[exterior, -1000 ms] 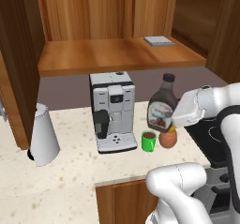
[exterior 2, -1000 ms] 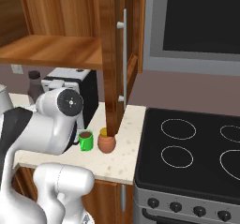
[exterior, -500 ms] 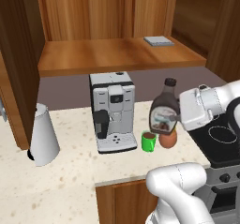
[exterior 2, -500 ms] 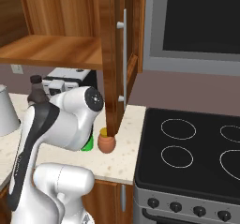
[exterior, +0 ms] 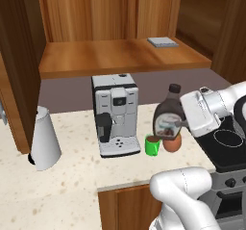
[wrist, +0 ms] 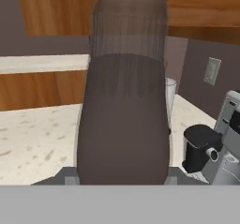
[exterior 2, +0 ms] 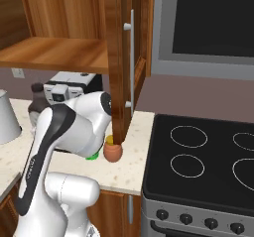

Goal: Pick the syrup bottle and honey bottle from the cabinet and place them next to the mug.

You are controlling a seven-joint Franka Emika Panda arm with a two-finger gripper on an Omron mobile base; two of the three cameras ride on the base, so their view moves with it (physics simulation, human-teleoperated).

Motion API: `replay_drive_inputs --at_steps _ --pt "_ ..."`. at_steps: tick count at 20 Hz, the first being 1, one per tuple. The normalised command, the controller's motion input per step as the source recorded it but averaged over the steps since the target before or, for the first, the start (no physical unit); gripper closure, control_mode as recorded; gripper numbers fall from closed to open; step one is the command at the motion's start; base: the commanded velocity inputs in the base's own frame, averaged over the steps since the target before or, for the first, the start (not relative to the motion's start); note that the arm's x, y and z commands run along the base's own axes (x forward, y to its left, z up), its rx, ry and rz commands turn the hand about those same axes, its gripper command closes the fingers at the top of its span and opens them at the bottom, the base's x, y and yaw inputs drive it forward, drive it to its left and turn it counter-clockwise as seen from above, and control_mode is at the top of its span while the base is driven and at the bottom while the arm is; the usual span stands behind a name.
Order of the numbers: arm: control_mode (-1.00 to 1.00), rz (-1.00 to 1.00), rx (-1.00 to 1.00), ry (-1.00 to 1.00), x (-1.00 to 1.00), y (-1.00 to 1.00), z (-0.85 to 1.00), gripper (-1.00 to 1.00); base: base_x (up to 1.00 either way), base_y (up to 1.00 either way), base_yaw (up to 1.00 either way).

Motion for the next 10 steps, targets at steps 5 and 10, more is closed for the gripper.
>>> replay_drive_inputs --at_steps 5,10 --pt "-1.00 0.01 0.00 0.00 0.05 0.00 -0.12 1.00 0.00 0.00 0.00" --pt "-1.00 0.00 0.00 0.00 0.21 0.00 -0.25 1.00 0.00 0.00 0.00"
